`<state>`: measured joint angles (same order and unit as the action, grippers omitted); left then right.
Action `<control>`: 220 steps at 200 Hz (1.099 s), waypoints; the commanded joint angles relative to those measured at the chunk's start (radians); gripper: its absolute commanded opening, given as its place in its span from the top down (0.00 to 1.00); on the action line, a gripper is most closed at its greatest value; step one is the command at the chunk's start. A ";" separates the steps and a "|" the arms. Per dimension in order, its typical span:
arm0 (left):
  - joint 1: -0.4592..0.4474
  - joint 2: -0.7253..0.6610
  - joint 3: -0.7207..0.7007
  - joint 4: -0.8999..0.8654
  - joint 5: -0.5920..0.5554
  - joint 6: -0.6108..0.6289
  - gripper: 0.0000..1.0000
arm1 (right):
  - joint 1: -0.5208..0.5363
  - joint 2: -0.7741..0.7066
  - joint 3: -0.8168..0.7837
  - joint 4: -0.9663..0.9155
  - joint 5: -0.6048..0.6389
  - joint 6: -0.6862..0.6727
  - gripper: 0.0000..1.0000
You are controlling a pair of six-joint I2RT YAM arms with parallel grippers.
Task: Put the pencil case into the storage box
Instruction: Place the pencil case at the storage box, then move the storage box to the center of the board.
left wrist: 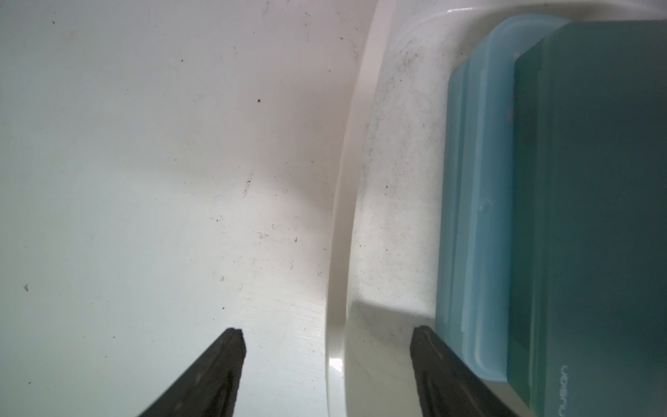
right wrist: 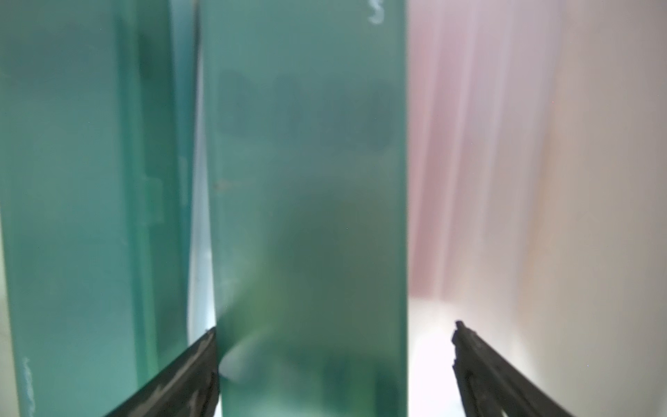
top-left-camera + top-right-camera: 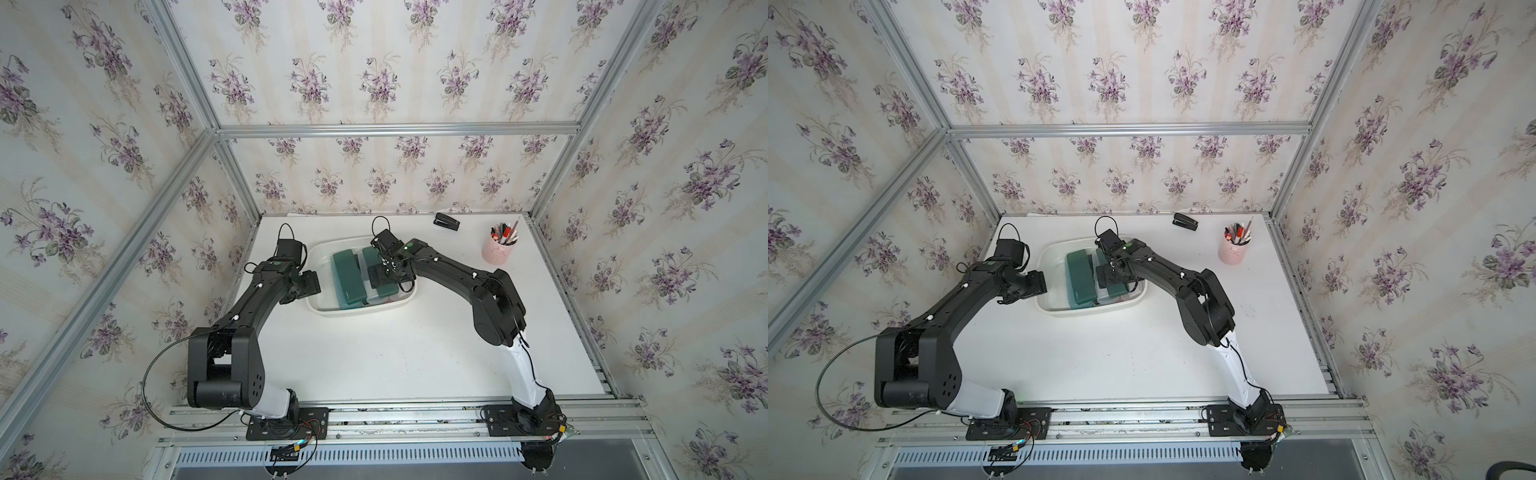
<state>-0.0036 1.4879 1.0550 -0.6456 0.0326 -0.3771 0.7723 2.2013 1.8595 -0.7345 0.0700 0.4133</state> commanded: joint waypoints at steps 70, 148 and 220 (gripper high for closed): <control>-0.069 -0.030 0.040 -0.016 -0.009 -0.012 0.22 | -0.075 -0.175 -0.272 0.125 0.023 0.011 0.00; -0.172 0.004 0.067 -0.024 -0.058 -0.052 0.22 | -0.179 -0.393 -0.568 0.171 0.053 0.001 0.00; -0.359 0.094 0.140 -0.027 -0.132 -0.142 0.22 | -0.196 -0.582 -0.702 0.163 0.043 -0.025 0.00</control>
<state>-0.3168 1.5551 1.1721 -0.6605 -0.0513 -0.4686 0.5697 1.6604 1.1591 -0.5514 0.1009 0.4030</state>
